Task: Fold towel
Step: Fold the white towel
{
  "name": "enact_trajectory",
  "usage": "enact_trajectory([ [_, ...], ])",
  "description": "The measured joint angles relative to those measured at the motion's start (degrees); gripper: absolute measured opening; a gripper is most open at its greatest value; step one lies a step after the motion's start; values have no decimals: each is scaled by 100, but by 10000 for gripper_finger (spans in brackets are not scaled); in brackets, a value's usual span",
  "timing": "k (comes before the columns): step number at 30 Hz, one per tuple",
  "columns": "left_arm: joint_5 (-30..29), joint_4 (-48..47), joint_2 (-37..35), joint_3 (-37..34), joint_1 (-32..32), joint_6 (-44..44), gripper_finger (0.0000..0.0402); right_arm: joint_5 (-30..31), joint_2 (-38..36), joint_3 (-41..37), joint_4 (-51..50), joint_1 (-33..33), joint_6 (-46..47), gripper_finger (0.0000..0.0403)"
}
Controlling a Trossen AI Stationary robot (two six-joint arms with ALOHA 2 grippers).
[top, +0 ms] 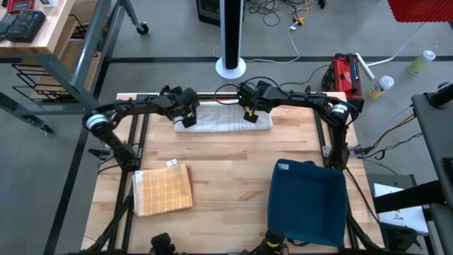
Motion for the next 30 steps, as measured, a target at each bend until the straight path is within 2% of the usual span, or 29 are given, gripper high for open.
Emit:
enact_trajectory([
  [3,-89,-7,257,221,54,-84,23,76,20,0,-8,-23,59,22],
  [10,-302,-380,745,569,126,-372,55,112,-17,142,41,-43,83,94],
  [18,-348,-597,805,576,230,-538,89,51,-28,572,-77,-46,138,142],
  [20,-344,-608,741,578,239,-541,95,-308,-36,588,-154,-11,293,146],
  [24,-343,-620,542,582,242,-538,107,-1678,-36,518,-239,73,841,144],
  [30,-370,-868,227,582,278,-508,123,-1758,137,401,-318,302,1231,119],
])
